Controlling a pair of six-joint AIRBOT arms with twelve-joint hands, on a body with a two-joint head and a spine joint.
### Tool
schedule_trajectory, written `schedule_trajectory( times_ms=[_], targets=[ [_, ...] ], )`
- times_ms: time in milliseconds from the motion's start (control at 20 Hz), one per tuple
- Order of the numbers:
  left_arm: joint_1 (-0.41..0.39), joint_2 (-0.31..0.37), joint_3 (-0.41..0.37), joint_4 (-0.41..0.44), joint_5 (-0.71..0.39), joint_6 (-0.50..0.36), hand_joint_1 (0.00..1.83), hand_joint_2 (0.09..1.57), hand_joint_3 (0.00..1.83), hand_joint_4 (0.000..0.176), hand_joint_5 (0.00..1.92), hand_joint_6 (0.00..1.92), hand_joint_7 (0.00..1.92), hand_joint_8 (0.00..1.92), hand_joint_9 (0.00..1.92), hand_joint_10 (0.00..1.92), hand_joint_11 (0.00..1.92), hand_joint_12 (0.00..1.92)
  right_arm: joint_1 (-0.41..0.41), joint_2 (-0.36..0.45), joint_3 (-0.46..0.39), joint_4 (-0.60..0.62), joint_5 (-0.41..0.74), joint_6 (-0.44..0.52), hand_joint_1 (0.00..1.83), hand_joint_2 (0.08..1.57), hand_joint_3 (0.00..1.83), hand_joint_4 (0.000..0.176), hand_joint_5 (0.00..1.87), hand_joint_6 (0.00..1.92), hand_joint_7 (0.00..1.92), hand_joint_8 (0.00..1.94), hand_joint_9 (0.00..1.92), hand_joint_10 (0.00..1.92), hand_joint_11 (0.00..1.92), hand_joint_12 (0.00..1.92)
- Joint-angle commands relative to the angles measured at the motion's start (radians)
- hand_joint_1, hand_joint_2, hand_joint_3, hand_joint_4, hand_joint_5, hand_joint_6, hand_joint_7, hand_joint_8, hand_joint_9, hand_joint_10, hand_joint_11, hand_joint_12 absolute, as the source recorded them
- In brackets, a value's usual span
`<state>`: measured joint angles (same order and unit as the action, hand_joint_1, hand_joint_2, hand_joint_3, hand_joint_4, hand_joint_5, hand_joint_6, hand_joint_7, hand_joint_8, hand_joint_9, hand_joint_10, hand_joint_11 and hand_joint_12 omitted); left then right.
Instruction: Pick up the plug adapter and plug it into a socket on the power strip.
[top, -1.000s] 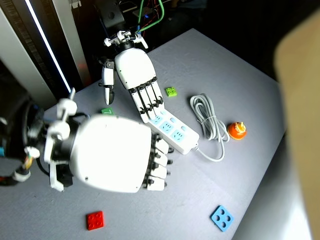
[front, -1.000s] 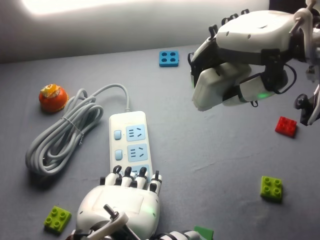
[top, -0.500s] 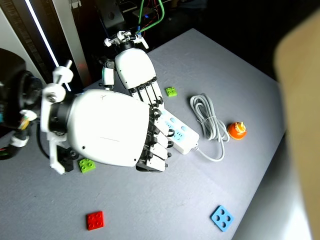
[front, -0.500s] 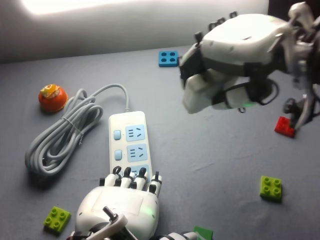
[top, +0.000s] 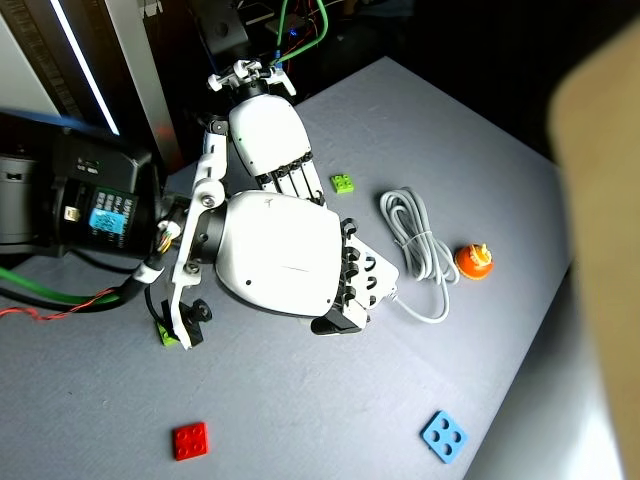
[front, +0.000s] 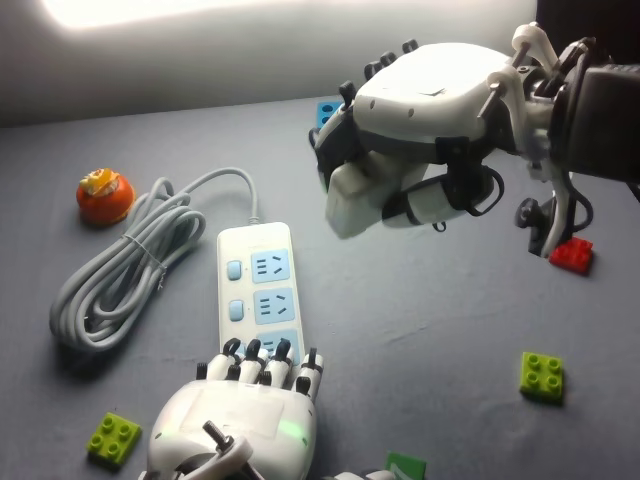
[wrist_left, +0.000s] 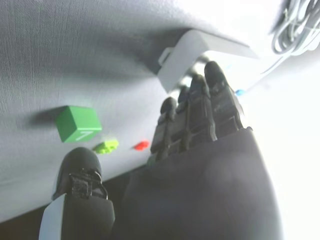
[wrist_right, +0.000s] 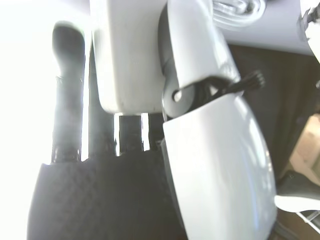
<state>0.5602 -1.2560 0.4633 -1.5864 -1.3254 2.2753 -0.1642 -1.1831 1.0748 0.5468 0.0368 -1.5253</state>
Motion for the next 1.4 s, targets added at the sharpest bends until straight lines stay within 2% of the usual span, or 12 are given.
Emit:
schedule_trajectory(
  times_ms=[0, 150, 300, 400, 450, 650, 850, 950, 1000, 1100, 1250, 1350],
  targets=[
    [0.004, 0.007, -0.008, 0.043, -0.028, -0.001, 0.0, 1.21, 0.0, 0.0, 0.03, 0.0, 0.05, 0.0, 0.07, 0.0, 0.0, 0.3, 0.024, 0.01, -0.002, -0.076, 0.048, 0.094, 1.35, 1.21, 0.0, 0.0, 0.77, 1.0, 0.81, 1.36, 0.69, 1.58, 0.68, 1.63],
    [0.001, 0.009, -0.012, 0.048, -0.028, -0.001, 0.0, 1.21, 0.0, 0.0, 0.04, 0.0, 0.06, 0.0, 0.08, 0.0, 0.0, 0.31, 0.078, 0.018, 0.002, -0.346, -0.091, 0.418, 1.35, 1.21, 0.0, 0.0, 0.79, 0.99, 0.83, 1.33, 0.71, 1.57, 0.66, 1.62],
    [0.007, 0.01, -0.017, 0.048, -0.029, -0.001, 0.0, 1.21, 0.0, 0.0, 0.03, 0.0, 0.04, 0.0, 0.06, 0.0, 0.0, 0.32, 0.162, -0.009, 0.021, -0.788, -0.284, 0.91, 1.36, 1.18, 0.0, 0.0, 0.84, 0.89, 0.87, 1.28, 0.76, 1.55, 0.71, 1.59],
    [0.008, 0.014, -0.017, 0.048, -0.029, -0.001, 0.02, 1.21, 0.0, 0.0, 0.05, 0.0, 0.06, 0.0, 0.08, 0.0, 0.0, 0.34, 0.202, -0.037, 0.021, -1.031, -0.401, 1.119, 1.36, 1.18, 0.0, 0.0, 0.85, 0.88, 0.88, 1.28, 0.75, 1.56, 0.71, 1.59],
    [0.008, 0.017, -0.017, 0.048, -0.027, -0.001, 0.01, 1.21, 0.0, 0.0, 0.06, 0.01, 0.07, 0.01, 0.09, 0.01, 0.0, 0.34, 0.212, -0.051, 0.019, -1.112, -0.448, 1.181, 1.36, 1.18, 0.0, 0.0, 0.84, 0.89, 0.88, 1.29, 0.74, 1.57, 0.7, 1.6],
    [0.011, 0.02, -0.013, 0.048, -0.02, -0.001, 0.0, 1.21, 0.0, 0.0, 0.05, 0.0, 0.07, 0.0, 0.1, 0.0, 0.0, 0.34, 0.204, -0.093, -0.015, -1.35, -0.542, 1.4, 1.36, 1.17, 0.0, 0.0, 0.84, 0.9, 0.9, 1.23, 0.78, 1.51, 0.73, 1.53],
    [0.018, 0.021, -0.012, 0.048, -0.015, -0.001, 0.01, 1.22, 0.0, 0.0, 0.05, 0.0, 0.07, 0.0, 0.08, 0.0, 0.0, 0.31, 0.173, -0.133, -0.022, -1.458, -0.579, 1.549, 1.35, 1.21, 0.0, 0.0, 0.77, 1.01, 0.83, 1.32, 0.71, 1.57, 0.71, 1.58],
    [0.019, 0.022, -0.012, 0.048, -0.013, -0.001, 0.0, 1.21, 0.0, 0.0, 0.05, 0.0, 0.08, 0.0, 0.09, 0.0, 0.0, 0.33, 0.17, -0.165, -0.016, -1.48, -0.596, 1.558, 1.35, 1.2, 0.0, 0.0, 0.78, 1.0, 0.84, 1.32, 0.71, 1.56, 0.71, 1.58],
    [0.018, 0.023, -0.012, 0.048, -0.013, -0.001, 0.01, 1.21, 0.0, 0.0, 0.06, 0.0, 0.08, 0.0, 0.1, 0.0, 0.0, 0.33, 0.166, -0.193, -0.008, -1.521, -0.622, 1.599, 1.36, 1.19, 0.0, 0.0, 0.83, 0.92, 0.86, 1.3, 0.73, 1.56, 0.69, 1.6],
    [0.018, 0.024, -0.011, 0.048, -0.012, -0.001, 0.0, 1.22, 0.0, 0.0, 0.06, 0.0, 0.06, 0.0, 0.07, 0.0, 0.0, 0.27, 0.162, -0.239, 0.014, -1.536, -0.648, 1.641, 1.36, 1.19, 0.0, 0.0, 0.82, 0.92, 0.87, 1.29, 0.76, 1.56, 0.7, 1.59],
    [0.014, 0.031, -0.009, 0.048, -0.007, -0.001, 0.0, 1.21, 0.0, 0.0, 0.08, 0.0, 0.09, 0.01, 0.11, 0.01, 0.0, 0.34, 0.159, -0.286, 0.027, -1.618, -0.668, 1.718, 1.36, 1.18, 0.0, 0.0, 0.84, 0.9, 0.89, 1.25, 0.77, 1.53, 0.69, 1.58],
    [0.011, 0.038, -0.007, 0.048, -0.003, -0.001, 0.02, 1.21, 0.0, 0.0, 0.07, 0.0, 0.09, 0.0, 0.11, 0.0, 0.0, 0.33, 0.158, -0.318, 0.048, -1.645, -0.69, 1.763, 1.35, 1.21, 0.0, 0.0, 0.76, 1.02, 0.83, 1.34, 0.7, 1.58, 0.67, 1.6]
  ],
)
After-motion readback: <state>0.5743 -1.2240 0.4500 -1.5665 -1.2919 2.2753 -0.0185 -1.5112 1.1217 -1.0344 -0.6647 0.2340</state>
